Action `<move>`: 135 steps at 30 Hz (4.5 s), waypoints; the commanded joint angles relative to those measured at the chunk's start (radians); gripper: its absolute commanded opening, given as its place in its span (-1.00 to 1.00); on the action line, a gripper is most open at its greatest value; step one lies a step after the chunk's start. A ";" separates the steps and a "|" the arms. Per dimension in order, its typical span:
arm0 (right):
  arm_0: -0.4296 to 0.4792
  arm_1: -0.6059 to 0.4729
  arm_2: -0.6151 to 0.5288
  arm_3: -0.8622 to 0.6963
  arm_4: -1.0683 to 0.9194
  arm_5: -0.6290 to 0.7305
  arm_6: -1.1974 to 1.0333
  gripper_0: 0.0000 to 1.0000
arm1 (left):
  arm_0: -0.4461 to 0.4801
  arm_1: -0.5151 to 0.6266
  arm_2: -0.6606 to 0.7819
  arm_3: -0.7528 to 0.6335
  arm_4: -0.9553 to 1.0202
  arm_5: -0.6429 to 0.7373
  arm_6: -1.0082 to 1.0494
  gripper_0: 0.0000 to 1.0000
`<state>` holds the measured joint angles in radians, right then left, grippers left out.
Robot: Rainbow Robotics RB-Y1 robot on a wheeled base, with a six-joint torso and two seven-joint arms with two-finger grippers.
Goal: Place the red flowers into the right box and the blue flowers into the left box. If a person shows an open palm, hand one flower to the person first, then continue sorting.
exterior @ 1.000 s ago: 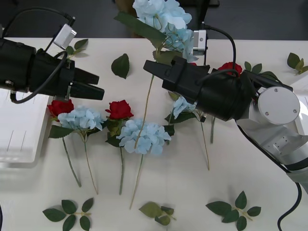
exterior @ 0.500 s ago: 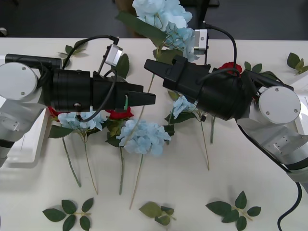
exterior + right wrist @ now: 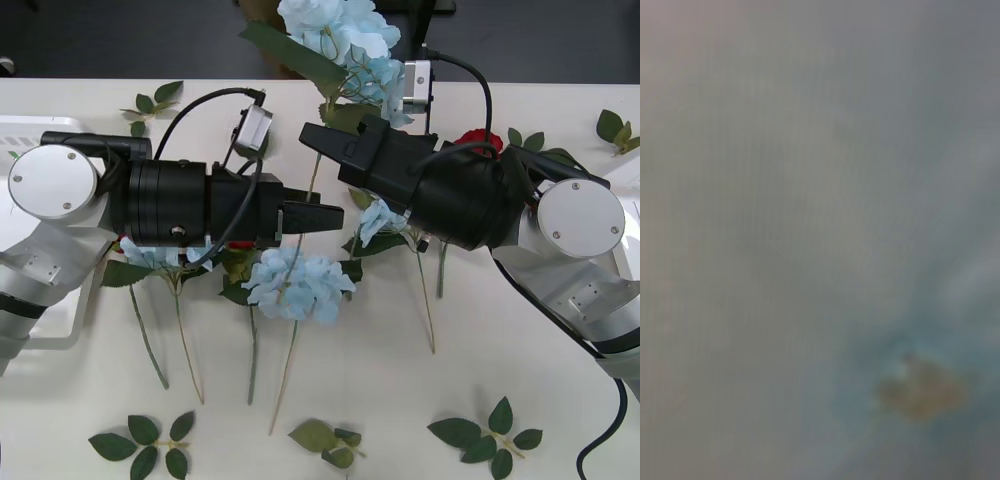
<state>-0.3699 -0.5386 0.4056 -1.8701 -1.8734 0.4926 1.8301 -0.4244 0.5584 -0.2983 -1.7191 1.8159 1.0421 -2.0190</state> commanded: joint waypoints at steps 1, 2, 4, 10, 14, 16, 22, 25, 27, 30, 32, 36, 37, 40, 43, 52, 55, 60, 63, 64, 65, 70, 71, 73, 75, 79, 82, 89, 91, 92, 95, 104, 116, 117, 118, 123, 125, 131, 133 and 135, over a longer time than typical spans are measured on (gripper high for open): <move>-0.026 -0.006 -0.019 -0.038 -0.012 -0.006 0.028 -1.00 | 0.018 -0.017 -0.035 -0.010 0.020 -0.037 0.013 1.00; -0.026 -0.004 -0.019 -0.038 -0.012 -0.006 0.028 -1.00 | 0.018 -0.017 -0.035 -0.010 0.022 -0.037 0.013 1.00; -0.026 -0.004 -0.021 -0.038 -0.012 -0.006 0.028 -1.00 | 0.018 -0.017 -0.038 -0.010 0.022 -0.037 0.013 0.39; -0.026 -0.004 -0.021 -0.038 -0.012 -0.006 0.029 -1.00 | 0.018 -0.017 -0.042 -0.010 0.023 -0.047 0.013 -1.00; -0.026 -0.004 -0.021 -0.038 -0.012 -0.006 0.029 -1.00 | 0.018 -0.017 -0.042 -0.010 0.025 -0.048 0.014 -1.00; -0.024 -0.004 -0.021 -0.038 -0.012 -0.006 0.031 -1.00 | 0.018 -0.017 -0.042 -0.010 0.025 -0.050 0.014 -1.00; -0.018 -0.012 -0.027 -0.038 0.008 -0.006 0.038 -0.72 | 0.018 -0.017 -0.042 -0.010 0.026 -0.053 0.013 -1.00; -0.015 -0.018 -0.028 -0.038 0.017 -0.005 0.041 0.07 | 0.018 -0.017 -0.042 -0.010 0.028 -0.053 0.013 -1.00; -0.015 -0.020 -0.030 -0.038 0.017 -0.006 0.041 0.34 | 0.018 -0.017 -0.042 -0.010 0.029 -0.054 0.013 -1.00; -0.012 -0.023 -0.030 -0.038 0.017 -0.005 0.043 0.73 | 0.018 -0.017 -0.042 -0.010 0.031 -0.056 0.011 -1.00; -0.012 -0.030 -0.028 -0.038 0.017 -0.006 0.044 0.80 | 0.018 -0.017 -0.044 -0.010 0.033 -0.056 0.011 -1.00; -0.004 -0.084 -0.028 -0.038 0.011 -0.002 0.049 0.81 | 0.019 -0.017 -0.042 -0.010 0.033 -0.056 0.013 -1.00; -0.001 -0.124 -0.033 -0.040 -0.007 0.011 0.055 0.82 | 0.021 -0.015 -0.042 -0.010 0.033 -0.056 0.014 -1.00; 0.016 -0.215 -0.057 -0.038 -0.069 0.052 0.066 0.82 | 0.024 -0.009 -0.042 -0.010 0.033 -0.057 0.016 -1.00; 0.045 -0.310 -0.105 -0.038 -0.115 0.149 0.078 0.82 | 0.022 0.023 -0.042 -0.010 0.033 -0.059 0.020 -1.00; 0.147 -0.414 -0.264 0.068 -0.084 0.339 0.089 0.82 | 0.012 0.296 -0.044 -0.010 -0.029 -0.048 0.224 -1.00; 0.147 -0.412 -0.286 0.140 -0.059 0.399 0.097 0.82 | 0.001 0.420 -0.035 -0.010 -0.070 -0.010 0.358 -1.00; 0.124 -0.369 -0.260 0.175 0.108 0.350 0.072 0.81 | -0.020 0.611 0.027 -0.011 -0.101 0.145 0.556 -1.00; 0.098 -0.319 -0.254 0.175 0.293 0.336 -0.020 0.82 | -0.022 0.696 0.087 -0.011 -0.141 0.283 0.640 -1.00; 0.094 -0.310 -0.254 0.175 0.315 0.336 -0.035 0.82 | -0.022 0.703 0.097 -0.011 -0.148 0.305 0.649 -1.00; 0.078 -0.284 -0.254 0.175 0.375 0.339 -0.091 0.82 | -0.019 0.719 0.130 -0.010 -0.181 0.369 0.677 -1.00; 0.011 -0.193 -0.241 0.181 0.632 0.385 -0.267 0.81 | -0.019 0.738 0.237 -0.007 -0.311 0.539 0.714 -1.00; -0.004 -0.161 -0.241 0.187 0.688 0.400 -0.305 0.82 | -0.016 0.738 0.263 -0.005 -0.342 0.570 0.712 -1.00; -0.034 -0.106 -0.241 0.213 0.775 0.414 -0.353 0.81 | -0.005 0.736 0.304 -0.004 -0.389 0.609 0.706 -1.00; -0.058 -0.064 -0.241 0.243 0.852 0.416 -0.384 0.81 | 0.001 0.736 0.334 -0.004 -0.425 0.632 0.697 -1.00; -0.113 0.009 -0.231 0.333 1.001 0.417 -0.407 0.82 | 0.010 0.738 0.373 -0.004 -0.498 0.662 0.617 -1.00; -0.153 0.052 -0.226 0.408 1.088 0.417 -0.413 0.81 | 0.038 0.736 0.406 -0.004 -0.533 0.667 0.556 -1.00; -0.210 0.109 -0.225 0.543 1.261 0.416 -0.422 0.82 | 0.068 0.736 0.429 -0.004 -0.556 0.661 0.520 -1.00; -0.218 0.120 -0.225 0.560 1.289 0.414 -0.426 0.82 | 0.072 0.736 0.429 -0.004 -0.561 0.661 0.517 -1.00; -0.221 0.123 -0.225 0.565 1.295 0.416 -0.426 0.82 | 0.073 0.736 0.429 -0.004 -0.561 0.661 0.517 -1.00; -0.228 0.135 -0.225 0.588 1.332 0.396 -0.436 0.82 | 0.079 0.736 0.427 -0.004 -0.569 0.661 0.516 -1.00; -0.259 0.160 -0.218 0.684 1.399 0.313 -0.449 0.82 | 0.145 0.696 0.429 0.036 -0.624 0.609 0.513 -1.00; -0.264 0.160 -0.194 0.710 1.429 0.307 -0.457 -1.00 | 0.208 0.649 0.433 0.082 -0.774 0.501 0.484 -1.00; -0.264 0.160 -0.194 0.712 1.427 0.307 -0.456 -1.00 | 0.211 0.632 0.433 0.085 -0.800 0.487 0.484 -1.00; -0.265 0.160 -0.194 0.710 1.421 0.305 -0.457 -1.00 | 0.213 0.607 0.433 0.090 -0.831 0.477 0.482 -1.00; -0.265 0.158 -0.195 0.701 1.409 0.297 -0.454 -1.00 | 0.211 0.500 0.432 0.154 -0.942 0.380 0.468 -1.00; -0.265 0.154 -0.198 0.689 1.401 0.302 -0.448 -1.00 | 0.213 0.466 0.432 0.184 -0.978 0.334 0.448 -1.00; -0.250 0.086 -0.235 0.496 1.266 0.480 -0.440 -1.00 | 0.213 0.397 0.433 0.286 -1.000 0.204 0.358 -1.00; -0.233 0.060 -0.260 0.413 1.208 0.547 -0.440 -1.00 | 0.216 0.383 0.432 0.308 -1.003 0.171 0.329 -1.00; -0.215 0.037 -0.291 0.328 1.151 0.607 -0.437 -1.00 | 0.219 0.373 0.432 0.322 -1.012 0.144 0.307 -1.00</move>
<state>-0.5867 -0.4449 0.1765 -1.3971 -0.6645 1.0539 1.4015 -0.2314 0.9454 0.1030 -1.4138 0.8246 1.2256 -1.6333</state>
